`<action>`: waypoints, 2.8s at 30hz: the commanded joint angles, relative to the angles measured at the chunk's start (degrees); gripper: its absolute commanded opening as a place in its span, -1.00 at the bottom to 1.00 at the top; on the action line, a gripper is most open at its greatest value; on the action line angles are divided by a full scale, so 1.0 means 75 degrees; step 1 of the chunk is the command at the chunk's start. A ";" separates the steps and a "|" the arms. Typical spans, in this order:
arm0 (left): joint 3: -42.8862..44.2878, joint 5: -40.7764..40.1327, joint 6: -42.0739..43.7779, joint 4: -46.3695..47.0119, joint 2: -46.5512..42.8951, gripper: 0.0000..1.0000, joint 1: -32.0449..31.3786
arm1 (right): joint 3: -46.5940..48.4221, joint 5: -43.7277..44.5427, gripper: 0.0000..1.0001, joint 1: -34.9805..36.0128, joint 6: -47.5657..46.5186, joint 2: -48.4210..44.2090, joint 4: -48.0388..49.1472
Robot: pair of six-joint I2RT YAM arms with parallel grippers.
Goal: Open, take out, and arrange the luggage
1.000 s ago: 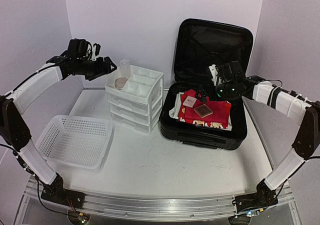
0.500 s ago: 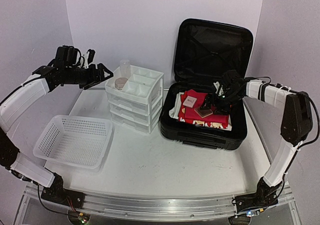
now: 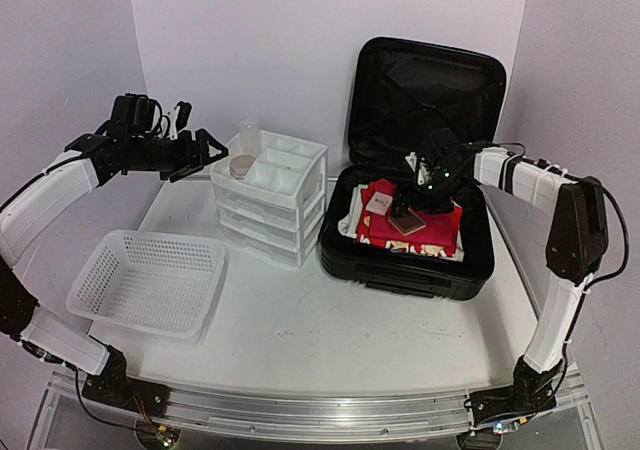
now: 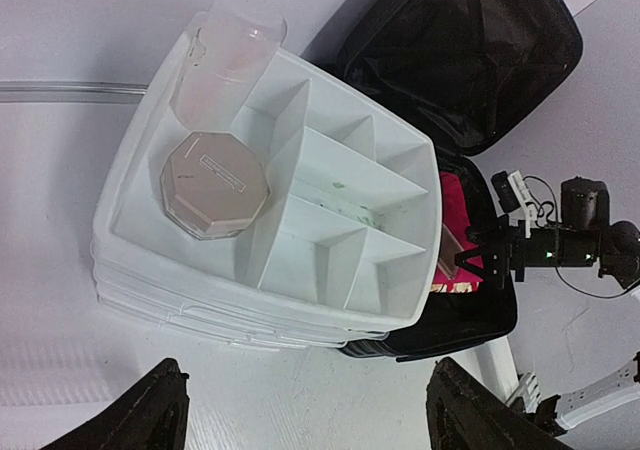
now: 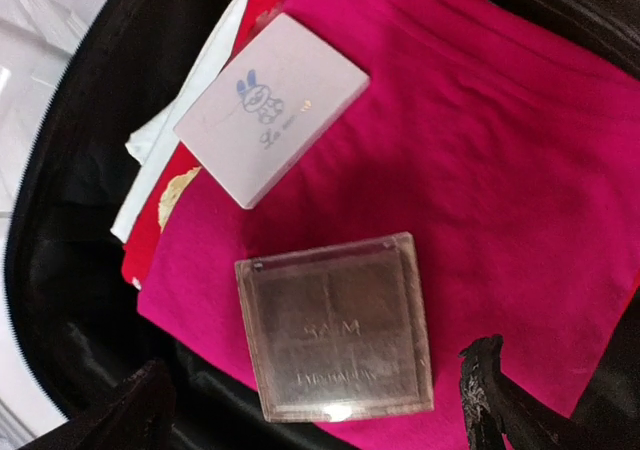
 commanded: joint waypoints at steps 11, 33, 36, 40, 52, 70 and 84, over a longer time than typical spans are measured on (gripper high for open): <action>0.0014 0.0094 0.0004 0.0329 -0.0542 0.65 0.0016 | 0.1091 0.2845 0.92 0.0814 -0.0922 0.1205 -0.0693; 0.0065 0.0237 -0.0033 0.0329 -0.0589 0.65 0.0020 | 0.0537 0.1454 0.45 0.0556 -0.0592 0.0316 -0.0441; 0.0106 0.0294 -0.0040 0.0329 -0.0576 0.65 0.0019 | 0.0447 0.1486 0.72 0.0562 -0.0594 0.0249 -0.0442; 0.0104 0.0314 -0.0052 0.0330 -0.0610 0.65 0.0019 | 0.0301 0.1458 0.87 0.0563 -0.0616 0.0188 -0.0384; 0.0066 0.0296 -0.0052 0.0329 -0.0729 0.65 0.0019 | 0.0457 0.1287 0.53 0.0475 -0.0553 0.0516 -0.0343; 0.0699 0.1228 -0.0073 0.0338 -0.0169 0.65 -0.0397 | -0.0250 -0.0317 0.29 0.0559 -0.2276 -0.1351 0.0197; 0.1651 0.2968 -0.2027 0.2238 0.2273 0.60 -0.2344 | -0.1035 -0.1342 0.25 0.2599 -0.2938 -0.2549 0.2091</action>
